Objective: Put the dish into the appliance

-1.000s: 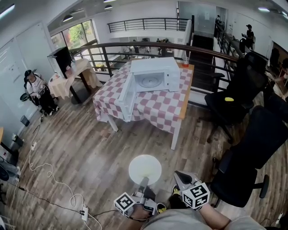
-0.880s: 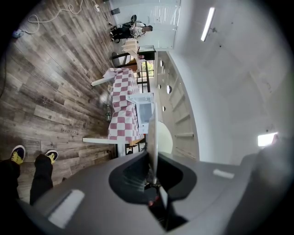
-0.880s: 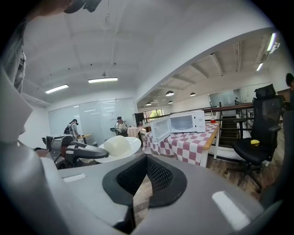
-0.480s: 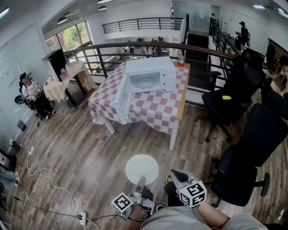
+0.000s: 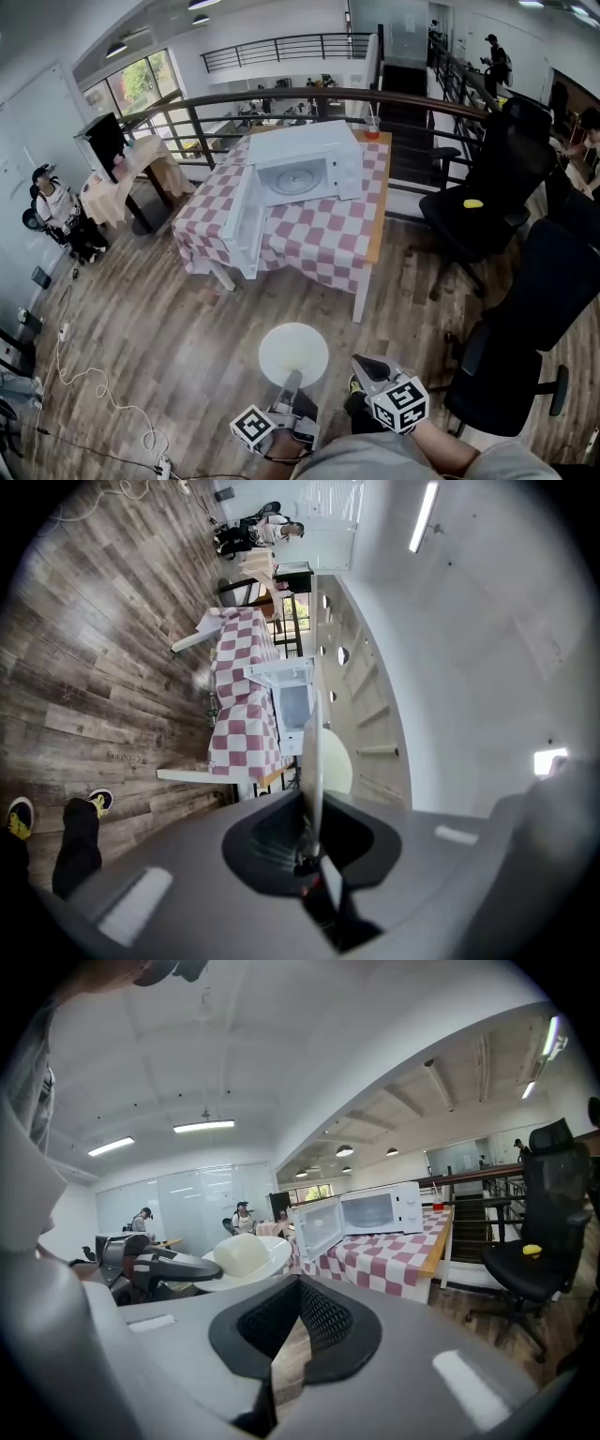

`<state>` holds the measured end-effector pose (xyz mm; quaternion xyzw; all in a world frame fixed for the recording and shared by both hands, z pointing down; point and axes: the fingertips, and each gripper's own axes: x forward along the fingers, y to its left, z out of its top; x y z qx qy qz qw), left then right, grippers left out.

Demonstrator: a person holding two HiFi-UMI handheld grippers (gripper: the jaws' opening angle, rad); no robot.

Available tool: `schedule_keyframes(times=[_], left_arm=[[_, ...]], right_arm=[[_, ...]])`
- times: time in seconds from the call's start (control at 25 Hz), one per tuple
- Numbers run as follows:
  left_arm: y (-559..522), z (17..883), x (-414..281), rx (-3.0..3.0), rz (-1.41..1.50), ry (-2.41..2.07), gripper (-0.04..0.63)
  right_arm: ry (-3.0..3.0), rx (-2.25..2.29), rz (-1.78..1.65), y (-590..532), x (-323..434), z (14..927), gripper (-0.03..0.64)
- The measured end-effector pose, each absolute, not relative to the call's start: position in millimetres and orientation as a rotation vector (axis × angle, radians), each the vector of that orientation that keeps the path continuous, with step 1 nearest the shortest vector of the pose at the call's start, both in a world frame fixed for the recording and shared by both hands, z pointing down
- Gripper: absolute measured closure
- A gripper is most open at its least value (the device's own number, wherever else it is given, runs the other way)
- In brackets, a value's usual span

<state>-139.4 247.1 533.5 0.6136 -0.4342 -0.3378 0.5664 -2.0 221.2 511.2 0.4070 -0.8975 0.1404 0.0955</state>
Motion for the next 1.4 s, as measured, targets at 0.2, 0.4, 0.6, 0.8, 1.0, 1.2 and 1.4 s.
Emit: schedule_keyframes(times=[0.2, 0.4, 0.6, 0.8, 1.0, 1.2, 1.4], left_arm=[[200.9, 537.3, -135.2, 1.433, -0.798, -1.019, 0.561], [153.8, 532.8, -132.0, 1.434, -0.790, -1.034, 0.561], [114.1, 523.4, -121.0, 1.427, -0.817, -1.027, 0.563], [83.4, 520.3, -110.7, 1.422, -0.800, -1.048, 0.561], [53.3, 516.1, -101.8, 1.440, -0.808, -1.056, 0.563], [27.9, 514.4, -90.4, 1.429, -0.823, -1.046, 0.565], [5.7, 518.1, -82.1, 1.435, -0.825, -1.044, 0.566]], right_arm=[[-2.641, 1.206, 0.434, 177.2, 2.2, 519.7, 0.618], [-2.650, 1.192, 0.444, 131.7, 7.4, 515.4, 0.618], [-2.656, 1.169, 0.447, 90.2, 16.6, 513.9, 0.617], [-2.676, 1.162, 0.456, 55.5, 24.9, 508.8, 0.617], [-2.698, 1.168, 0.464, 25.9, 33.7, 507.0, 0.618], [-2.706, 1.169, 0.470, 1.4, 44.8, 508.0, 0.618], [-2.705, 1.178, 0.465, -23.2, 56.8, 513.1, 0.617]])
